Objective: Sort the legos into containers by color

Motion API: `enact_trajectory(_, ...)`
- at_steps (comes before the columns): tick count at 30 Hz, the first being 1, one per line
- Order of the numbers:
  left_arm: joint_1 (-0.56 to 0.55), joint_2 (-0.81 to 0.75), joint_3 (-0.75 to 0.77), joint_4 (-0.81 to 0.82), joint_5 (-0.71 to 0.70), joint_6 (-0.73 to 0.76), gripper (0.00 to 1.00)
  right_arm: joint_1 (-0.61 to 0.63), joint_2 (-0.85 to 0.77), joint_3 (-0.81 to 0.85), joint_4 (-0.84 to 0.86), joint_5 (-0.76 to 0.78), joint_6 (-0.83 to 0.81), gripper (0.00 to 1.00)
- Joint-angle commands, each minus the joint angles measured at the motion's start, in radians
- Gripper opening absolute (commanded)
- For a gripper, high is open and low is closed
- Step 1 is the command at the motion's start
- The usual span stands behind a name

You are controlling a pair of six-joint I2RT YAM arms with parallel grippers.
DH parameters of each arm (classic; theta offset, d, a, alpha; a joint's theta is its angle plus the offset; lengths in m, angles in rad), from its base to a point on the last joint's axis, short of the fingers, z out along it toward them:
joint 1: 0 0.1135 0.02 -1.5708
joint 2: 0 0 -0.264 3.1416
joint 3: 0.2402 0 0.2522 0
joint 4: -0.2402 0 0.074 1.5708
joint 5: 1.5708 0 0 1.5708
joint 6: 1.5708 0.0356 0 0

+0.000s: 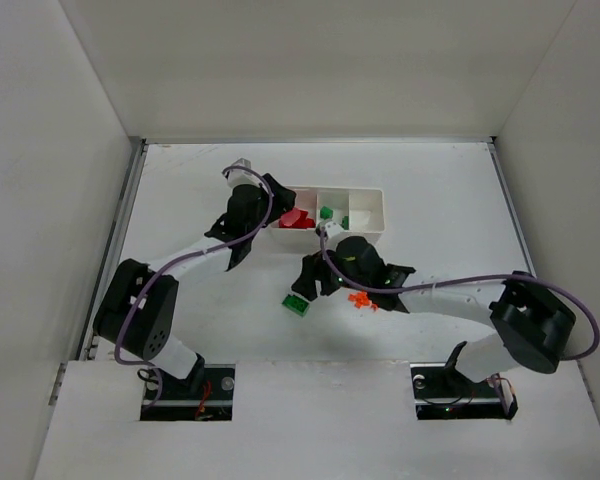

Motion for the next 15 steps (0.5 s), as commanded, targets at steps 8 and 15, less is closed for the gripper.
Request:
enact_trajectory(8,0.002,-0.263,-0.147,-0.048,-0.012,0.025,0.6,0.119,0.092,0.055,-0.045,-0.047,-0.138,0.71)
enact_trajectory(15,0.009,-0.5,-0.302,-0.207,-0.009,-0.007,0.55,0.156,0.156,0.088,-0.098,0.046,-0.167,0.65)
